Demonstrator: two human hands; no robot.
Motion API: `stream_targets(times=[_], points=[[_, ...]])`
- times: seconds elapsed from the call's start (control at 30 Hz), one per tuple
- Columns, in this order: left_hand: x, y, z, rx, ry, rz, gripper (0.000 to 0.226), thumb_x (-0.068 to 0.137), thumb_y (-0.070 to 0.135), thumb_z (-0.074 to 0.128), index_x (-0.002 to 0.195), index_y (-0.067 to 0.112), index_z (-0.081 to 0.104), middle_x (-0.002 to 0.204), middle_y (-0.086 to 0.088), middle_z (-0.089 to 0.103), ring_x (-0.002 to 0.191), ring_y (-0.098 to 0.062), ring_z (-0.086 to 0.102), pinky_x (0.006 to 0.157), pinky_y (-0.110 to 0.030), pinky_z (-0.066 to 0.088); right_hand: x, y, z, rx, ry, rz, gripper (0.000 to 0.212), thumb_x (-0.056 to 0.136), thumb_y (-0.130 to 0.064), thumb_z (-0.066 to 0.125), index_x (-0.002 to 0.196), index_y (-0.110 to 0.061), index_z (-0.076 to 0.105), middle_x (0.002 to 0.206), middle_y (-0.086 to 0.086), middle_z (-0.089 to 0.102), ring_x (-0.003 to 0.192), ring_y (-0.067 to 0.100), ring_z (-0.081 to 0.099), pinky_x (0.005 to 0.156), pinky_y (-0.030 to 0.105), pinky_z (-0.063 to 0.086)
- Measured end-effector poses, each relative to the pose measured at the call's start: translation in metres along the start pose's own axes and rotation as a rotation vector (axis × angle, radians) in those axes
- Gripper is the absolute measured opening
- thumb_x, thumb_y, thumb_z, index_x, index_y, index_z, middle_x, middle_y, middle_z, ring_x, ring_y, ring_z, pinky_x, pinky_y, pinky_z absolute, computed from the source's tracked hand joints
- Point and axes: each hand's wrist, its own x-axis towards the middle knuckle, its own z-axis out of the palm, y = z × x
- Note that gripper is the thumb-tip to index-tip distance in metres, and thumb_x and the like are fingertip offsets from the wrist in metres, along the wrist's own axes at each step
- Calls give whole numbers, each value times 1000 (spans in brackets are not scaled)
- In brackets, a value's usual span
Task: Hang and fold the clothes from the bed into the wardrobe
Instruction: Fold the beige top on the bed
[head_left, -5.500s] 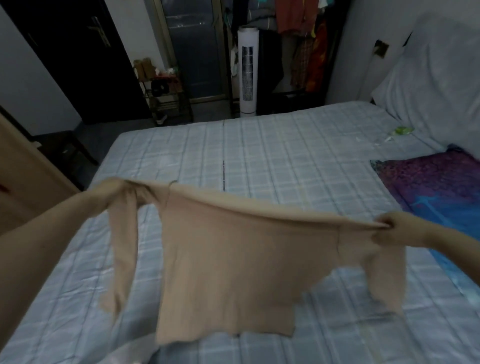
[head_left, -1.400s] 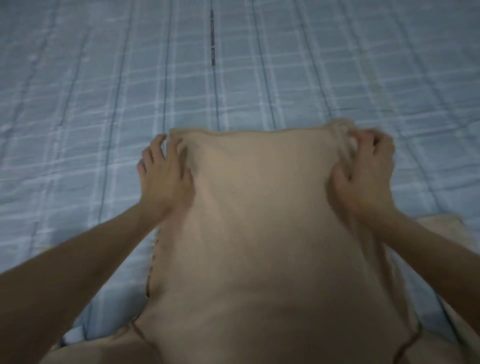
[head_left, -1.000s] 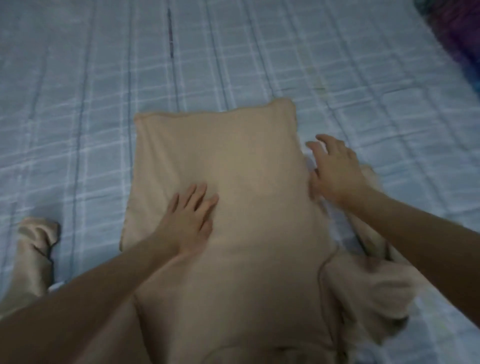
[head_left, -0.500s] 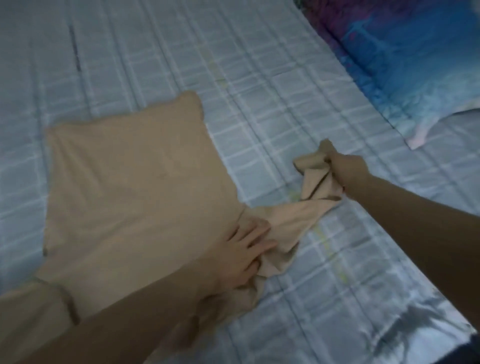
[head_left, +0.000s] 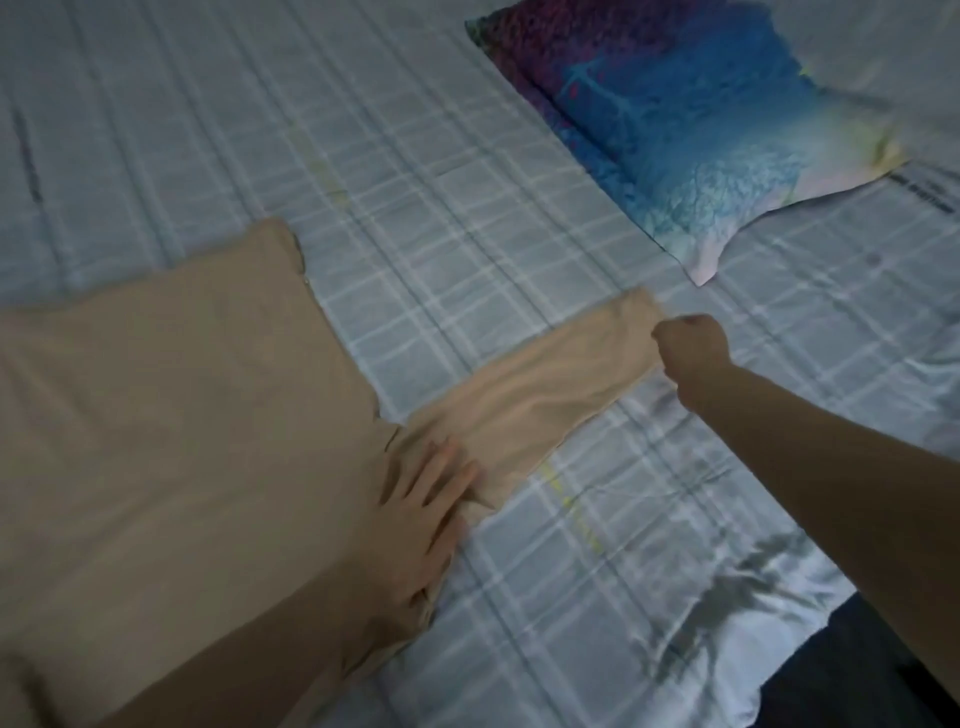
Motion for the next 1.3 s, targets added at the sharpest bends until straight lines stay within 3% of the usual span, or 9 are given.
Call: stream_targets(times=[0.2, 0.33, 0.47, 0.6, 0.73, 0.8, 0.93, 1.13, 1.3], points=[[0, 3, 27, 99, -133, -185, 65, 93, 59, 30, 152, 32, 25, 159, -7, 26, 147, -25, 20, 109, -57, 12, 3, 39, 16, 189, -91, 236, 59, 67, -36, 79, 114, -8, 55, 98, 12, 60, 68, 19, 55, 54, 30, 48], [5, -1, 28, 95, -202, -184, 86, 82, 75, 31, 153, 38, 2, 163, -4, 9, 148, -20, -2, 111, -51, -3, 65, 74, 40, 249, -5, 211, 116, 21, -62, 81, 121, -9, 58, 108, 4, 67, 86, 20, 68, 77, 37, 58], [10, 0, 18, 23, -429, -211, 97, 72, 87, 24, 139, 45, -32, 140, 9, -53, 125, -14, -54, 103, -52, -31, 8, 25, 42, 412, -143, 224, 16, 82, -18, 68, 83, -13, 53, 56, -1, 62, 36, 6, 55, 39, 16, 46], [23, -6, 0, -236, -506, -253, 71, 92, 70, 26, 153, 43, -1, 157, 9, -27, 143, -14, -30, 114, -48, -20, -47, -11, 66, 390, -172, 55, 11, 82, -8, 54, 72, -11, 52, 63, 9, 48, 59, 21, 51, 52, 29, 44], [9, -12, -55, -1462, -6, -694, 59, 100, 45, 29, 124, 3, 63, 124, -14, 65, 113, -19, 62, 101, -31, 45, -140, -24, 119, 143, -334, -479, 7, 82, -7, 57, 76, -11, 57, 61, -1, 52, 55, 8, 49, 52, 23, 40], [-19, -33, -75, -1892, 183, -803, 72, 91, 62, 29, 120, 5, 64, 105, -12, 72, 100, -24, 67, 85, -31, 49, -197, -14, 147, 34, -447, -714, 8, 83, -15, 59, 90, -15, 57, 71, -2, 59, 59, 2, 53, 56, 16, 41], [-109, -88, -87, -2096, 687, -990, 77, 83, 75, 30, 103, 9, 66, 82, -8, 66, 71, -23, 64, 66, -31, 51, -287, 37, 216, -369, -668, -1032, 29, 85, -36, 52, 111, -24, 53, 95, 0, 61, 85, 22, 59, 73, 32, 47], [-250, -130, -76, -1585, 599, -1432, 38, 76, 46, 75, 98, 15, 75, 110, -11, 72, 87, -23, 69, 73, -38, 59, -370, 117, 278, -1094, -1209, -1224, 66, 85, -25, 56, 145, -23, 31, 138, 12, 42, 125, 33, 42, 103, 44, 38], [-304, -145, -51, -1036, 598, -1567, 14, 79, 31, 75, 77, 21, 66, 83, -12, 71, 83, -32, 71, 74, -52, 59, -347, 120, 249, -736, -953, -1327, 48, 69, -21, 38, 112, -18, 59, 109, 6, 55, 96, 29, 56, 82, 42, 51]])
